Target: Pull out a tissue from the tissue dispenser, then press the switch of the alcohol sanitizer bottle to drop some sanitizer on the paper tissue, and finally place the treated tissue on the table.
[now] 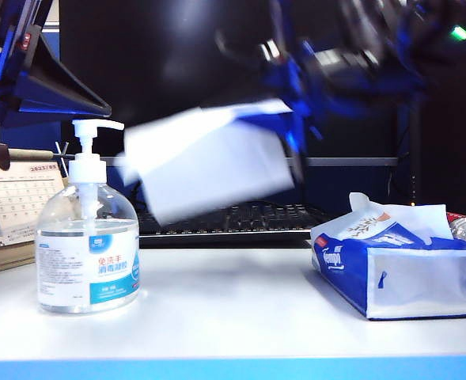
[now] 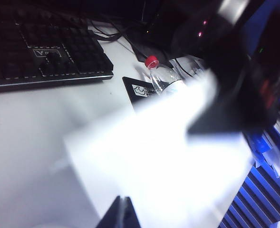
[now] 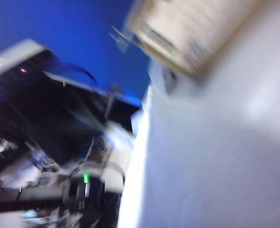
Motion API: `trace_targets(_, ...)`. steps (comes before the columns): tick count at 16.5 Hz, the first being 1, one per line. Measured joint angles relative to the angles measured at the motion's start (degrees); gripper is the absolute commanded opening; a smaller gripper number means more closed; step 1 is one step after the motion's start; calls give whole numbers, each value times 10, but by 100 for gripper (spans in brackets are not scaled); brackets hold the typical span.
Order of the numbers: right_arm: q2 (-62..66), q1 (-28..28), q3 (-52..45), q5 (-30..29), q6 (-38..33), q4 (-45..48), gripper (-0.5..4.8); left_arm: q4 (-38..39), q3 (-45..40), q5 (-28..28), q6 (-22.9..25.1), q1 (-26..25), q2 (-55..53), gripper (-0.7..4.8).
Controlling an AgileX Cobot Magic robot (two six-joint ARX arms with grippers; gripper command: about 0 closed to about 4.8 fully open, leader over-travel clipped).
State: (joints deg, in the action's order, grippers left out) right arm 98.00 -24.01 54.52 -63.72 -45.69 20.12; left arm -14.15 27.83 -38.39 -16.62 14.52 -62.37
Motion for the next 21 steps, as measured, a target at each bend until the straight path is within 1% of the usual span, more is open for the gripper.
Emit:
trace_targets(3,2,-3,-59,-18,-1,-10,-5,0,0,0,3,0,0,-6)
trace_targets(5,3,-4,-71,-49,-24,53,-5,0,0,0,6,0,0,-6)
trace_targets(8,2,-3,-70,-52,-94,156,-5,0,0,0,6,0,0,-6)
trace_targets(9,2,-4,-70,-50,-110,183,-5,0,0,0,6,0,0,-6)
trace_targets(13,17,-6,-70,-26,-124,199,-5,0,0,0,6,0,0,-6)
trace_targets(15,35,-25,-70,-17,-129,207,-5,0,0,0,6,0,0,-6)
trace_targets(18,42,-55,-69,-5,-158,269,-5,1,0,0,6,3,0,-6)
trace_targets(21,41,-53,-56,7,-173,291,-5,2,0,0,7,3,0,-6)
